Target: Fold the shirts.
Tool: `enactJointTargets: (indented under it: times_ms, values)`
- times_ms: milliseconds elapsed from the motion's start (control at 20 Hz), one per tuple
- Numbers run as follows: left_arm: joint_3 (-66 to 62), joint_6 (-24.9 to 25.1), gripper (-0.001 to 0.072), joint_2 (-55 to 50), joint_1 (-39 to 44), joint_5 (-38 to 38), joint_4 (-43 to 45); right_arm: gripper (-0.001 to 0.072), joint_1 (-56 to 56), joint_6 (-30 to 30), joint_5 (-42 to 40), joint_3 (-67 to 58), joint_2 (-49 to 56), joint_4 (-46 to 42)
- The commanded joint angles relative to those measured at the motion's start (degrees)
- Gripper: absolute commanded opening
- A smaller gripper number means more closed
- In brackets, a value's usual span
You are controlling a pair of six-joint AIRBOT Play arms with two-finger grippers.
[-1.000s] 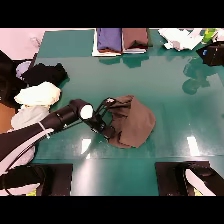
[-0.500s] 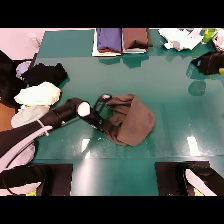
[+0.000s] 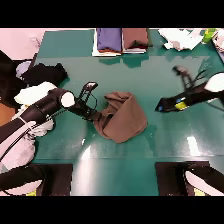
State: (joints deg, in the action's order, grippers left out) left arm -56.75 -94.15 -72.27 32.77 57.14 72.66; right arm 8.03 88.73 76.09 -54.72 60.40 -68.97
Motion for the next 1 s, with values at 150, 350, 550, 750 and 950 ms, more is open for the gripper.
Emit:
enactJointTargets:
  times_ms: [150, 350, 550, 750, 950]
  values:
    - [-0.07, 0.13, 0.0028, 0.2, -0.37, 0.39, 0.66, 0.0496, 9.25, 3.34, -7.02, 4.55, 9.42, 6.4]
    - [-0.07, 0.13, 0.0028, 0.2, -0.37, 0.31, 0.66, 0.0466, 10.86, 3.41, -9.35, 4.57, 11.06, 8.0]
    - [-0.07, 0.17, 0.0028, 0.22, -0.39, 0.33, 0.85, 0.0015, 10.82, 1.62, -10.45, 4.44, 12.04, 7.23]
    - [-1.95, -2.95, 0.0028, 2.62, -0.39, 1.64, 12.76, 0.0014, 10.69, 3.26, -7.37, -2.49, 5.73, -7.78]
    - [-9.29, -6.43, 0.0028, 7.23, -0.39, 3.58, 25.57, 0.0014, 10.69, 4.26, -0.39, -13.18, -3.45, -26.49]
